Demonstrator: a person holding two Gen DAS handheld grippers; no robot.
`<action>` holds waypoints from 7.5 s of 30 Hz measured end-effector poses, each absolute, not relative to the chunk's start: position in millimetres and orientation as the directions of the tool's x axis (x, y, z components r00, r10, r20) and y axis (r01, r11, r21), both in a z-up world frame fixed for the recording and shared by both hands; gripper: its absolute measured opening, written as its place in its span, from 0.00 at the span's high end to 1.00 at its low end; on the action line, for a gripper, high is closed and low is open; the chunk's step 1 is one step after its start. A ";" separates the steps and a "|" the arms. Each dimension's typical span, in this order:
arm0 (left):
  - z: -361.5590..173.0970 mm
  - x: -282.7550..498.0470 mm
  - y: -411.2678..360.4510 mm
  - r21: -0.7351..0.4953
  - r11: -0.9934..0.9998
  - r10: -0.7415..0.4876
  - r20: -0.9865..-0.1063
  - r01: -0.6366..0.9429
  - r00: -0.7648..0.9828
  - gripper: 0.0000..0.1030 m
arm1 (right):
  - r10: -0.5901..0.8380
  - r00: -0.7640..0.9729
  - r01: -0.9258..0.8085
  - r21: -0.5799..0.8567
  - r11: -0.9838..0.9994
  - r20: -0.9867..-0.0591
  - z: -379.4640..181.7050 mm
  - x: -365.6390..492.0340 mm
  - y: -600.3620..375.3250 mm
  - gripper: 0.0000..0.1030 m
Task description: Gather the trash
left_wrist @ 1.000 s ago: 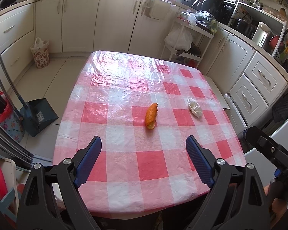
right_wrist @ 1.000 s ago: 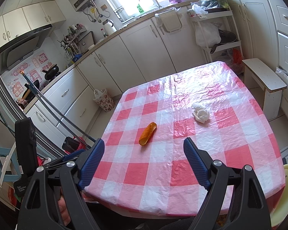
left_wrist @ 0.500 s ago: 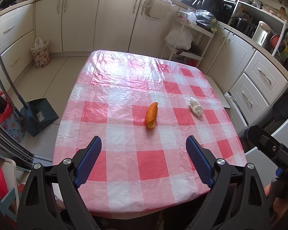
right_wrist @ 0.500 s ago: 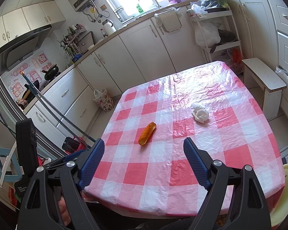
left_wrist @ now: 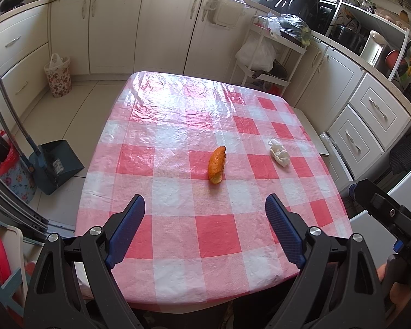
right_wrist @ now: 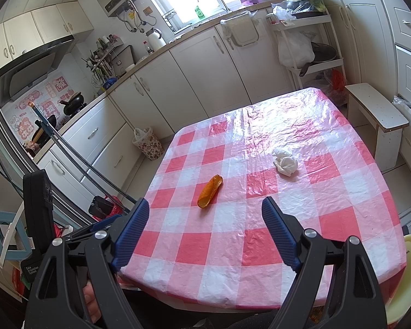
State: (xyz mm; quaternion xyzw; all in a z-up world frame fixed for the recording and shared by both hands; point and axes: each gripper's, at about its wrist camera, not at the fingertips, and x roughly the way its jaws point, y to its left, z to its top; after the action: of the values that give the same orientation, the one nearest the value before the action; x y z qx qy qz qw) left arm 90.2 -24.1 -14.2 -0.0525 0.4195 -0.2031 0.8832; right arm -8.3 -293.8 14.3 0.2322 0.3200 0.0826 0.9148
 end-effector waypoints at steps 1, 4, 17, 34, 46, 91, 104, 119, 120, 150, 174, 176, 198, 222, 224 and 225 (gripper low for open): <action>-13.7 90.9 -25.1 -0.263 0.912 -0.403 -0.720 0.315 0.565 0.17 | 0.300 0.782 -0.002 0.478 0.879 -0.547 14.4 -8.2 -293.6 0.21; -13.6 91.0 -25.0 -0.262 0.913 -0.401 -0.720 0.313 0.566 0.17 | 0.300 0.782 -0.002 0.478 0.878 -0.547 14.4 -8.3 -293.8 0.21; -13.4 91.1 -24.2 -0.261 0.913 -0.400 -0.721 0.313 0.566 0.17 | 0.300 0.782 -0.003 0.478 0.878 -0.547 14.4 -8.4 -294.3 0.21; -12.9 92.0 -24.4 -0.260 0.914 -0.398 -0.723 0.312 0.565 0.17 | 0.300 0.782 -0.002 0.478 0.878 -0.547 14.4 -8.4 -294.5 0.21; -12.5 92.1 -24.1 -0.259 0.914 -0.397 -0.723 0.312 0.565 0.17 | 0.300 0.781 -0.002 0.478 0.878 -0.547 14.7 -8.4 -294.5 0.21; -12.1 93.6 -23.2 -0.255 0.915 -0.394 -0.726 0.311 0.563 0.17 | 0.299 0.781 -0.002 0.477 0.879 -0.548 15.3 -8.8 -295.0 0.20; -12.6 93.4 -22.3 -0.255 0.916 -0.393 -0.726 0.310 0.564 0.17 | 0.300 0.781 -0.002 0.478 0.878 -0.548 15.4 -8.6 -295.0 0.20; -12.9 93.4 -21.5 -0.254 0.916 -0.392 -0.727 0.310 0.564 0.17 | 0.301 0.779 -0.002 0.478 0.879 -0.550 15.5 -8.6 -294.8 0.20; -12.8 93.6 -21.9 -0.254 0.916 -0.392 -0.727 0.309 0.564 0.17 | 0.300 0.780 -0.002 0.478 0.879 -0.549 15.5 -8.8 -294.9 0.20; -13.2 94.1 -20.8 -0.253 0.917 -0.390 -0.728 0.308 0.564 0.17 | 0.300 0.780 -0.002 0.477 0.879 -0.549 15.8 -8.9 -295.2 0.20; -13.4 94.6 -20.6 -0.252 0.918 -0.388 -0.729 0.306 0.564 0.17 | 0.300 0.779 -0.002 0.477 0.879 -0.550 16.2 -9.0 -295.4 0.20; -13.4 94.6 -20.6 -0.252 0.918 -0.388 -0.729 0.306 0.564 0.17 | 0.300 0.779 -0.002 0.477 0.879 -0.550 16.3 -8.8 -295.3 0.20; -13.5 95.1 -20.7 -0.250 0.919 -0.386 -0.730 0.305 0.564 0.17 | 0.300 0.779 -0.002 0.477 0.879 -0.551 16.5 -9.1 -295.3 0.20; -13.8 95.4 -20.2 -0.249 0.919 -0.385 -0.730 0.304 0.564 0.17 | 0.300 0.779 -0.002 0.476 0.879 -0.551 16.7 -9.1 -295.3 0.20; -13.8 95.6 -20.2 -0.249 0.919 -0.385 -0.730 0.304 0.564 0.17 | 0.300 0.779 -0.002 0.476 0.879 -0.551 16.7 -9.1 -295.3 0.20; -14.0 95.5 -20.1 -0.249 0.920 -0.385 -0.731 0.304 0.564 0.17 | 0.300 0.779 -0.002 0.476 0.879 -0.551 16.9 -8.8 -295.1 0.20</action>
State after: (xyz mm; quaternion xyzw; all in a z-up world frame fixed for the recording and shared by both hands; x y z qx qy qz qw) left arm 95.5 -20.1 -14.0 -0.0477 0.4242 -0.1948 0.8831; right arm -8.8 -295.1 16.9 0.2313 0.3222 0.0825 0.9143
